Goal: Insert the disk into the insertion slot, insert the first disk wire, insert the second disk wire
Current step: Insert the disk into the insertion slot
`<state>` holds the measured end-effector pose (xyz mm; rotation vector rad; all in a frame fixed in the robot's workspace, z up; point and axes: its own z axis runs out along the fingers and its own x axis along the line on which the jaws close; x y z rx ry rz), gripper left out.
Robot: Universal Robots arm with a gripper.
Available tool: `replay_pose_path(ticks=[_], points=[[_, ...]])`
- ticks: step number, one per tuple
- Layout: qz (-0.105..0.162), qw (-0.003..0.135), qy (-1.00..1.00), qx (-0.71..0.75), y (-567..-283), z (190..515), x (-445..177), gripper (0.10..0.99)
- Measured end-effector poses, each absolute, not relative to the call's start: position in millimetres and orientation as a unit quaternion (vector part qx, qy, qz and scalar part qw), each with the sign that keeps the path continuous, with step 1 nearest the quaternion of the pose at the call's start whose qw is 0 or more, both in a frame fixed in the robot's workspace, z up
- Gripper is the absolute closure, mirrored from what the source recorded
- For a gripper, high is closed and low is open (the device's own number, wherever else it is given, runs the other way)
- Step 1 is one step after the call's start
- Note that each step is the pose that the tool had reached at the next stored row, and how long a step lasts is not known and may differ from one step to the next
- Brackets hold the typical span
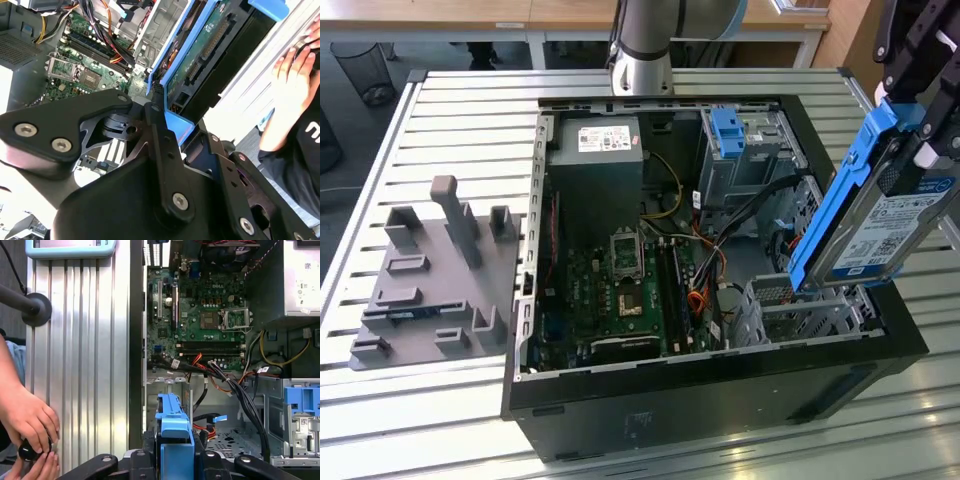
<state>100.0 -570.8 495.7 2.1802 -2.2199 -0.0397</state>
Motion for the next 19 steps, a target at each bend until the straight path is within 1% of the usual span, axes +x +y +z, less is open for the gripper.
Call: replay_pose_path(ticks=[10, 19], points=[[-0.012, 0.015, -0.709, 0.704, -560.0, 484.2, 99.2, 0.722], [-0.013, 0.014, -0.708, 0.706, -556.7, 472.9, 96.1, 0.722]])
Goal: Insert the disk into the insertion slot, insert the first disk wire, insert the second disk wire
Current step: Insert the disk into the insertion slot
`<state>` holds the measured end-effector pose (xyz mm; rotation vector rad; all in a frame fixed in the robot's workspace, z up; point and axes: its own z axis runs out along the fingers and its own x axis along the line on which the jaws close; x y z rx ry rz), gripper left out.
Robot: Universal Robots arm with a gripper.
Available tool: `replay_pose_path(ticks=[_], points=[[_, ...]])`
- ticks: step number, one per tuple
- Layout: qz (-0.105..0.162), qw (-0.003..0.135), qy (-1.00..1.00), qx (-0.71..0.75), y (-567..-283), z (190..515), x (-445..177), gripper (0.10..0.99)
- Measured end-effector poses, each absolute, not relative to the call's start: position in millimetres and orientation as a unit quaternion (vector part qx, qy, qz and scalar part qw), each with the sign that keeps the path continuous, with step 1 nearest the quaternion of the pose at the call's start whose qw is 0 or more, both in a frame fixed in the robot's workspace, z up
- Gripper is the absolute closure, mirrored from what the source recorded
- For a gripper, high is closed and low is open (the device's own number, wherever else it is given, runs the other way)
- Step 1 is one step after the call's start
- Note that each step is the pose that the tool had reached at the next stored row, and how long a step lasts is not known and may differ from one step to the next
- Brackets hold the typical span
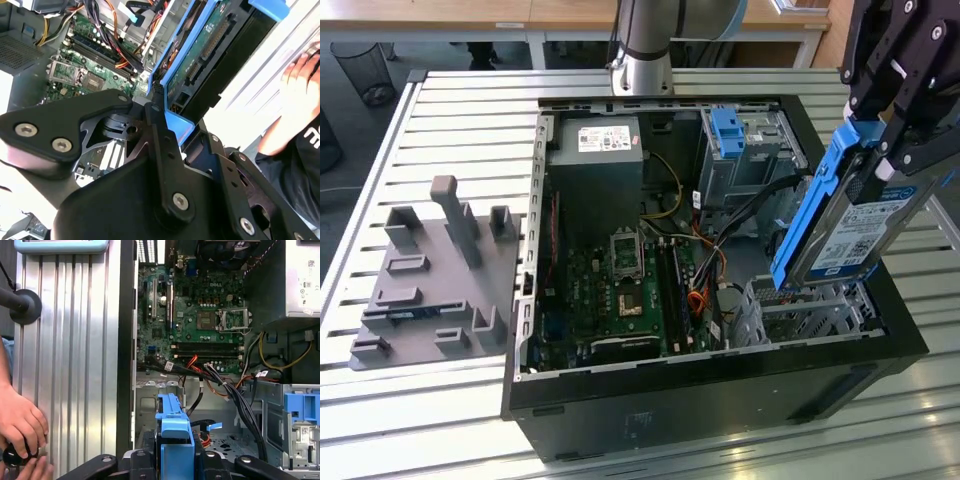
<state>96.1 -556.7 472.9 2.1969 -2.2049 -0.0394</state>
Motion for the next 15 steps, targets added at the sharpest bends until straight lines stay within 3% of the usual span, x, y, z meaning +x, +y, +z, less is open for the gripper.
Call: replay_pose_path(ticks=[15], points=[[-0.016, 0.011, -0.708, 0.706, -556.6, 464.8, 95.8, 0.722]])
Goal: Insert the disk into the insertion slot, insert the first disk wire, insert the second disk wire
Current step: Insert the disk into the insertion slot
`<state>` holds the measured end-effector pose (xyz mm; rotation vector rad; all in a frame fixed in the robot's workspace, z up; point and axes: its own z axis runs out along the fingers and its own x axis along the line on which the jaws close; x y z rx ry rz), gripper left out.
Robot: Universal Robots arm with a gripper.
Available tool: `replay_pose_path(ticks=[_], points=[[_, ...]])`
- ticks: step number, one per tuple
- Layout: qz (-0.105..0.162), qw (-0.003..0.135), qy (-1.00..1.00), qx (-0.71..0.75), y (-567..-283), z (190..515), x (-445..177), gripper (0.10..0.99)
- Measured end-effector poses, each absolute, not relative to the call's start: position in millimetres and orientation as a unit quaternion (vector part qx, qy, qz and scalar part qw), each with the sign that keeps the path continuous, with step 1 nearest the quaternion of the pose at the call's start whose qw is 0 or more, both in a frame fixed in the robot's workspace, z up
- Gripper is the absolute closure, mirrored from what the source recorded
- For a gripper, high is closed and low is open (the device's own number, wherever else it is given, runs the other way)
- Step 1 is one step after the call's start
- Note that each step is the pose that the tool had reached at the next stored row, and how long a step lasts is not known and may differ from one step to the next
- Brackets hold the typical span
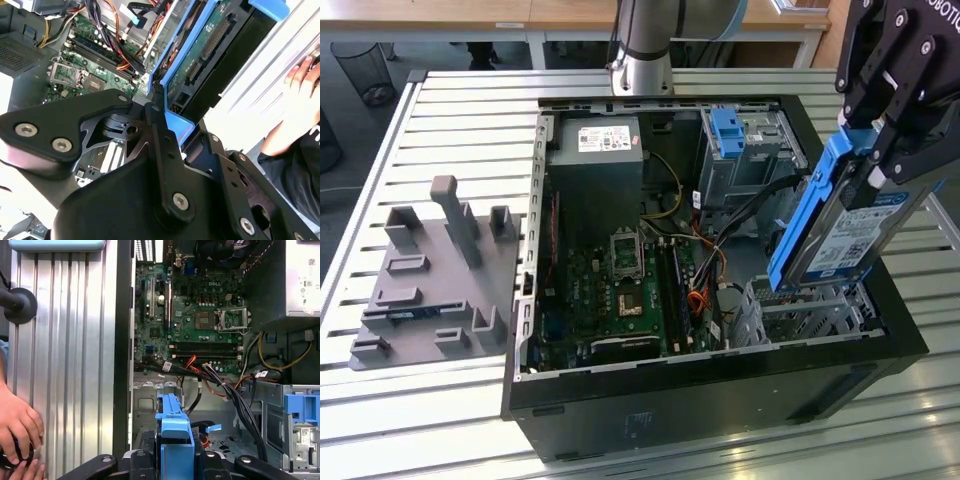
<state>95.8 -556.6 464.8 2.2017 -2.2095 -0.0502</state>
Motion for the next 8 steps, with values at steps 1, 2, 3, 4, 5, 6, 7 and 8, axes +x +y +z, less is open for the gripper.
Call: replay_pose_path(ticks=[1, 2, 3, 4, 5, 6, 7, 8], points=[[-0.016, 0.011, -0.708, 0.706, -556.5, 463.0, 95.8, 0.722], [-0.016, 0.011, -0.708, 0.706, -556.5, 461.3, 95.6, 0.722], [-0.016, 0.011, -0.708, 0.706, -556.3, 459.4, 95.3, 0.722], [-0.016, 0.011, -0.708, 0.706, -556.1, 458.0, 95.0, 0.722], [-0.016, 0.011, -0.708, 0.706, -555.6, 456.8, 94.7, 0.722], [-0.016, 0.011, -0.707, 0.707, -555.3, 455.6, 94.1, 0.722], [-0.016, 0.011, -0.705, 0.709, -555.0, 454.5, 93.8, 0.722], [-0.016, 0.011, -0.704, 0.71, -554.6, 453.5, 93.6, 0.722]])
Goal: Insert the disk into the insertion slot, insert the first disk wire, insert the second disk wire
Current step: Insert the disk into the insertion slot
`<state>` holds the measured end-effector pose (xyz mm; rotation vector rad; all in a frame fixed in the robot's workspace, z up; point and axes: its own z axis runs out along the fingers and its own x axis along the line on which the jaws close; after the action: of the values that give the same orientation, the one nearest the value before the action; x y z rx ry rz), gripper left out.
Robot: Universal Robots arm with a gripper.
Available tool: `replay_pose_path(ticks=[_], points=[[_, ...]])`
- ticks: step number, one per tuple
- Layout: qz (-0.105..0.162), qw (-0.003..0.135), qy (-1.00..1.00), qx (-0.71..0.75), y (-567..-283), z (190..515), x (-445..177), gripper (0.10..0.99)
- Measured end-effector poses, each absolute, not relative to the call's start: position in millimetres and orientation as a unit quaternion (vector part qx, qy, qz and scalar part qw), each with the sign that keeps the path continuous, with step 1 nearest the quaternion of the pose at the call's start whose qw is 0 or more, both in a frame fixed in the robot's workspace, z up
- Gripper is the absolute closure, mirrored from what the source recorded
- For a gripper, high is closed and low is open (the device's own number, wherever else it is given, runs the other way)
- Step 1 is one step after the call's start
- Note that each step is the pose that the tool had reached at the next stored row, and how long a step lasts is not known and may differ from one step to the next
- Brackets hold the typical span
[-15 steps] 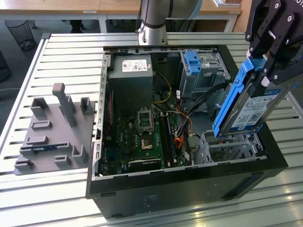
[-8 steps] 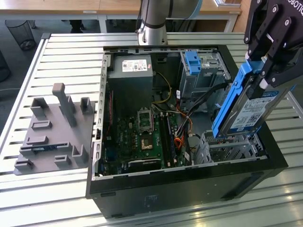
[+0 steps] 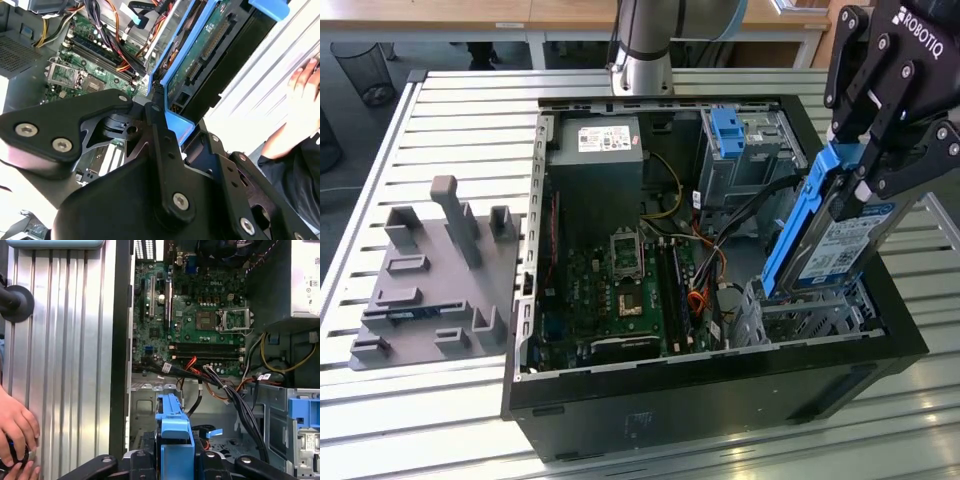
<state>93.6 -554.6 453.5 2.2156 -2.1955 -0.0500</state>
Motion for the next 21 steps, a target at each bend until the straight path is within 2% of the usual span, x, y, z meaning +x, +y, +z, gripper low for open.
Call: replay_pose_path(ticks=[21], points=[[-0.016, 0.011, -0.712, 0.702, -549.5, 438.6, 92.2, 0.722]])
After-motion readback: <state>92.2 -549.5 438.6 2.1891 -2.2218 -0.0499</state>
